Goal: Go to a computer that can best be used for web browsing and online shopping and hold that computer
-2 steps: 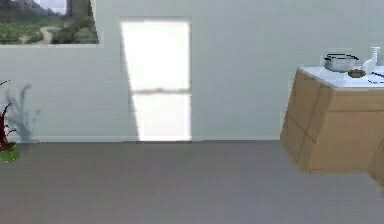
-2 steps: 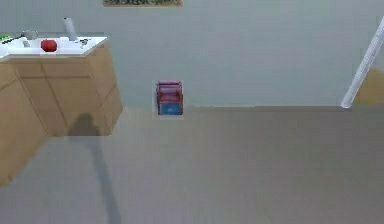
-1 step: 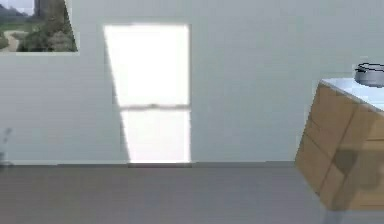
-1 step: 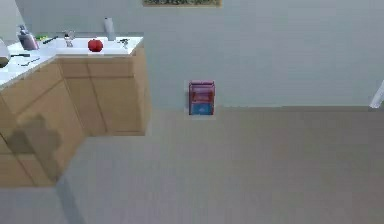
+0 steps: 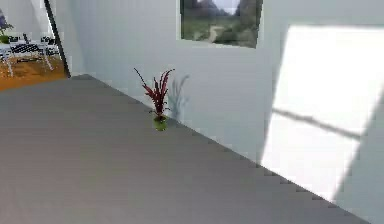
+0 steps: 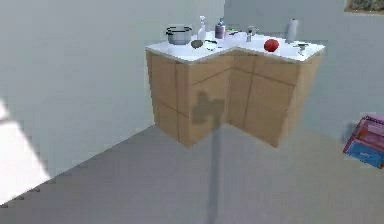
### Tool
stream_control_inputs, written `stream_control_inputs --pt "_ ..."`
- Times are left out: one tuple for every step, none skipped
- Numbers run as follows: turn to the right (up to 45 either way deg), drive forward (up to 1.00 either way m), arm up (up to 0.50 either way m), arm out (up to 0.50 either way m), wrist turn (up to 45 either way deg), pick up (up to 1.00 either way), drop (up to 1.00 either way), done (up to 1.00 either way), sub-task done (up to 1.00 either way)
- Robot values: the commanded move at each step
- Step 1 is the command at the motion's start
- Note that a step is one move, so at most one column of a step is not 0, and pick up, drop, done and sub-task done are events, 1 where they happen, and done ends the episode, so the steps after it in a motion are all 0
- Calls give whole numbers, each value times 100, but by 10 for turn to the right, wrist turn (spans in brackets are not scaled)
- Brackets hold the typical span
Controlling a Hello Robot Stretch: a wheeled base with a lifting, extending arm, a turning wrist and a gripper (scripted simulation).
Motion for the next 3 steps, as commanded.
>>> stream_control_inputs --pt "-450 0 0 0 0 0 0 0 0" --pt "0 100 0 0 0 0 0 0 0" --pt "0 100 0 0 0 0 0 0 0"
